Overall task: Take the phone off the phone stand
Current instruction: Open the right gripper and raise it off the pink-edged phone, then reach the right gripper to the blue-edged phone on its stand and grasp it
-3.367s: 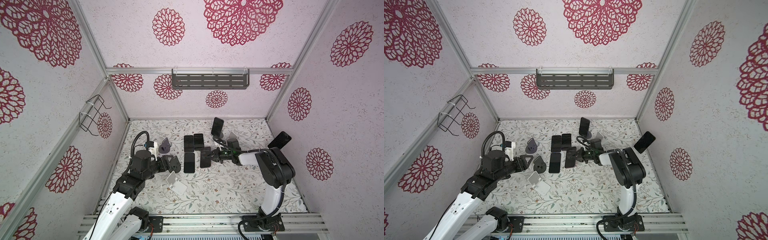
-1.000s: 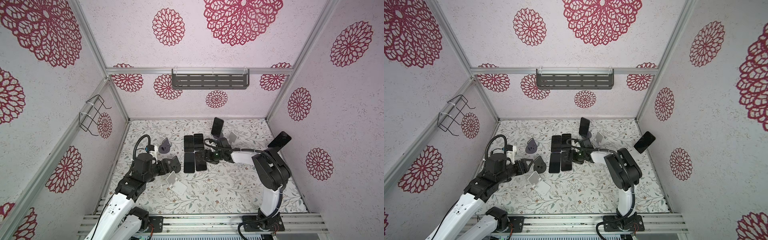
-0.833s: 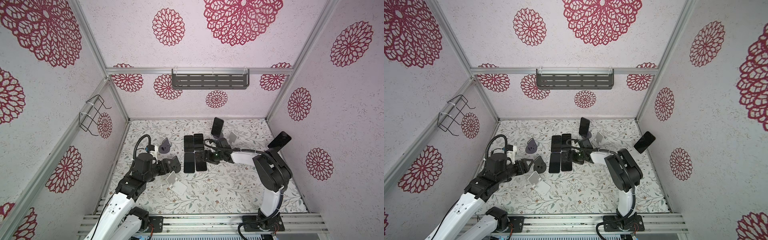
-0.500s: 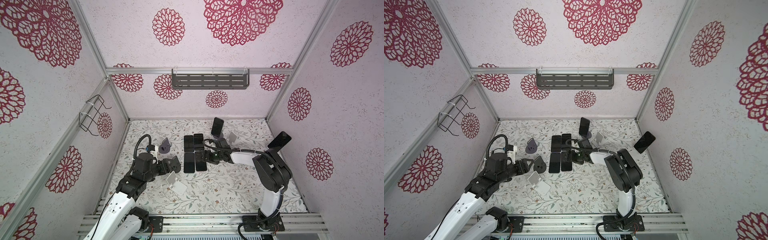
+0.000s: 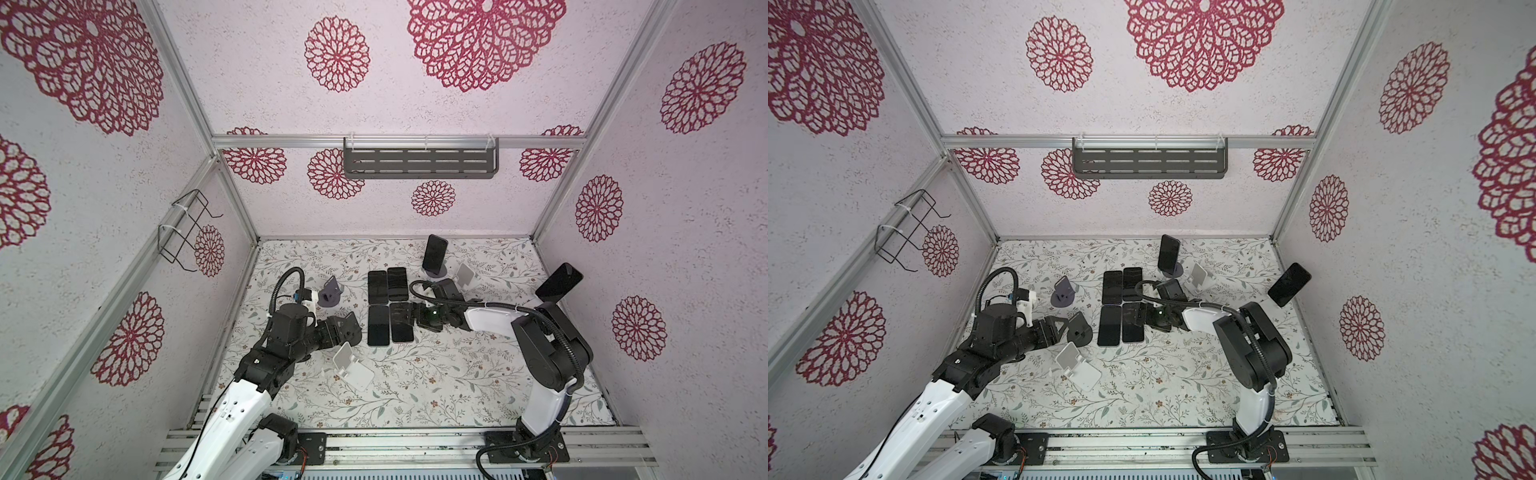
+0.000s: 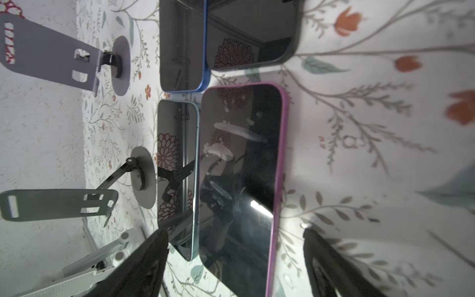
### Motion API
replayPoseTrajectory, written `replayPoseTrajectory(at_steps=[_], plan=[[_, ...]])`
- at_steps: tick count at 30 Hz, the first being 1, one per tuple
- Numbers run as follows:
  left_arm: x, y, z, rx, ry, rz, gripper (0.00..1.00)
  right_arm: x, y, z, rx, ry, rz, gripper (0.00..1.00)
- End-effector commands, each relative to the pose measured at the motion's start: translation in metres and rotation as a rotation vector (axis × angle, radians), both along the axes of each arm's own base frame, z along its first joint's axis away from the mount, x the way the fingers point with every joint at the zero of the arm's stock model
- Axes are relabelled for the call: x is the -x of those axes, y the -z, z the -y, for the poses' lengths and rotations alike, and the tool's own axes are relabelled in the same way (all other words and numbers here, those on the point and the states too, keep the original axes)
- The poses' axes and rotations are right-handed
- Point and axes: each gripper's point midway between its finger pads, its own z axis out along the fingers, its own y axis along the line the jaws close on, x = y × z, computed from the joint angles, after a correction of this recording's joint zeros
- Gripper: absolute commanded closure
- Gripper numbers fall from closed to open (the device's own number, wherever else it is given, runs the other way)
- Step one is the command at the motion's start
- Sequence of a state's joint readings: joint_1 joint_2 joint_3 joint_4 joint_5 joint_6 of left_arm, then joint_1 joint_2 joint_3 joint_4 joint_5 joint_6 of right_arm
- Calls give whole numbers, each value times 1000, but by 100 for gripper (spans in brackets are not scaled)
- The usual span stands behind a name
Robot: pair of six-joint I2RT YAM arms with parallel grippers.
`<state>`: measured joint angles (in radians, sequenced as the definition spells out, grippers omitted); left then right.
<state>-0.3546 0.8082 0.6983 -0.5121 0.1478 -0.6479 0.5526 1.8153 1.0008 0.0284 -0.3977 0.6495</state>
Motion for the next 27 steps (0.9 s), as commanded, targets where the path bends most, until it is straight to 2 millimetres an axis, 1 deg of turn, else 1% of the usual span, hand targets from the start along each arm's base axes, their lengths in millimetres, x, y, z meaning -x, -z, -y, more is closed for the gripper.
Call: replayPoseTrajectory(at_steps=[1,5,8,12,15,17,19,20,23,27], plan=[[-7,-17,3,7,10,49,34,-4,-17,14,71,27,77,15],[-8,-19,4,4,19,53,34,-13,-39,25,132,35,180,13],[-8,-19,4,-3,24,59,33,-18,-62,39,194,49,280,13],[-7,-19,4,-11,34,64,33,-26,-101,62,300,46,427,16],[-7,-20,5,-17,43,69,31,-36,-133,82,366,46,518,22],[-7,-21,7,-9,54,71,30,-47,-153,99,412,62,570,31],[-8,-21,9,-2,60,70,29,-59,-167,114,430,61,583,34],[-7,-21,10,1,67,68,28,-66,-171,121,423,54,580,34],[-7,-16,12,-1,80,66,26,-86,-189,129,369,23,609,33],[-6,-9,16,9,98,58,23,-118,-197,137,362,-13,640,29]])
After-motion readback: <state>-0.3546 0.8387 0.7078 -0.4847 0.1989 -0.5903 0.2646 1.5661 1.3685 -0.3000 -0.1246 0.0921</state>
